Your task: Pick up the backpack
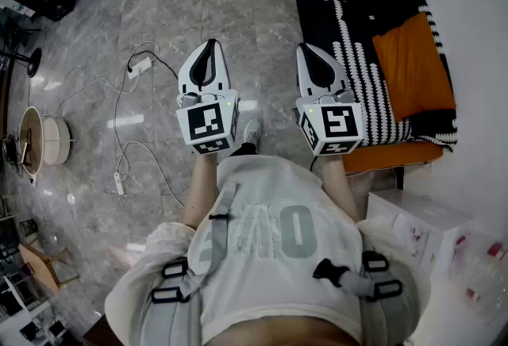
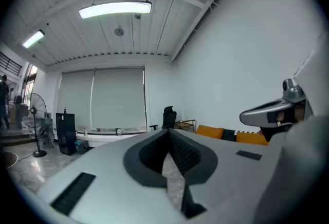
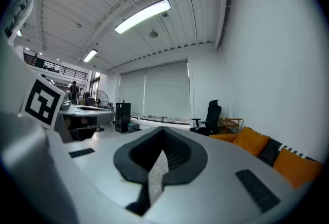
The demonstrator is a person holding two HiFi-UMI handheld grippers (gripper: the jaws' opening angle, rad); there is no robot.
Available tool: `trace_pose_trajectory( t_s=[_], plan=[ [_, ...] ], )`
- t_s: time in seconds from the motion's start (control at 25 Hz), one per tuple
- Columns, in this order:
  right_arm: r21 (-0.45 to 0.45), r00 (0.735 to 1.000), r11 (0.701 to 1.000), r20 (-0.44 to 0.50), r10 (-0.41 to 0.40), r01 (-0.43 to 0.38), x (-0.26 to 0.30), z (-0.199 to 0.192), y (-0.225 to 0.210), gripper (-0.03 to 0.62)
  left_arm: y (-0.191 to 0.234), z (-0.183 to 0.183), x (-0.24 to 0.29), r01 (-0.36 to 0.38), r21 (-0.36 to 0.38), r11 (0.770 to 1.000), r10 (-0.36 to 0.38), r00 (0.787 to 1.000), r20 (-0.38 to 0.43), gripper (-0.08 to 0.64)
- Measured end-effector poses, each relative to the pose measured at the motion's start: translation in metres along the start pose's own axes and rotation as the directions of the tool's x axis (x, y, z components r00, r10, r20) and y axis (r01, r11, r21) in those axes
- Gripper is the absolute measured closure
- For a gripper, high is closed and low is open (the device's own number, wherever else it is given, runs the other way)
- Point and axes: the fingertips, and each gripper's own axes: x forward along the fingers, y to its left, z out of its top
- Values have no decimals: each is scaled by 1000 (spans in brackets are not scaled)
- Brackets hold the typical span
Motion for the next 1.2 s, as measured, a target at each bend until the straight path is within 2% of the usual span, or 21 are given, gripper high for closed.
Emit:
trace_pose_trajectory(
  t_s=[0.36,0.52,0.84,0.96,1.12,1.2],
  plan=[
    [4,1000,1000,-21,-3,3,22,-8,-15,584,7,-9,29,7,-15,1000,-7,1000,0,541],
    [23,999,999,-34,28,-27,43,-13,-11,584,18,-17,44,9,-33,999,-9,1000,-18,541],
    [36,1000,999,-27,11,-10,109,-4,4,584,82,-22,80,-8,-68,998,8,1000,0,541],
    [-5,999,1000,-34,20,-20,132,-6,16,584,108,-31,96,-6,-88,996,6,1000,-1,541],
    [-86,996,995,-64,-65,59,156,-12,13,584,131,-40,118,-2,-109,994,2,1000,-1,541],
    [-90,993,993,-77,-87,80,162,-16,6,586,135,-44,127,2,-115,993,-2,1000,-2,541]
  ],
)
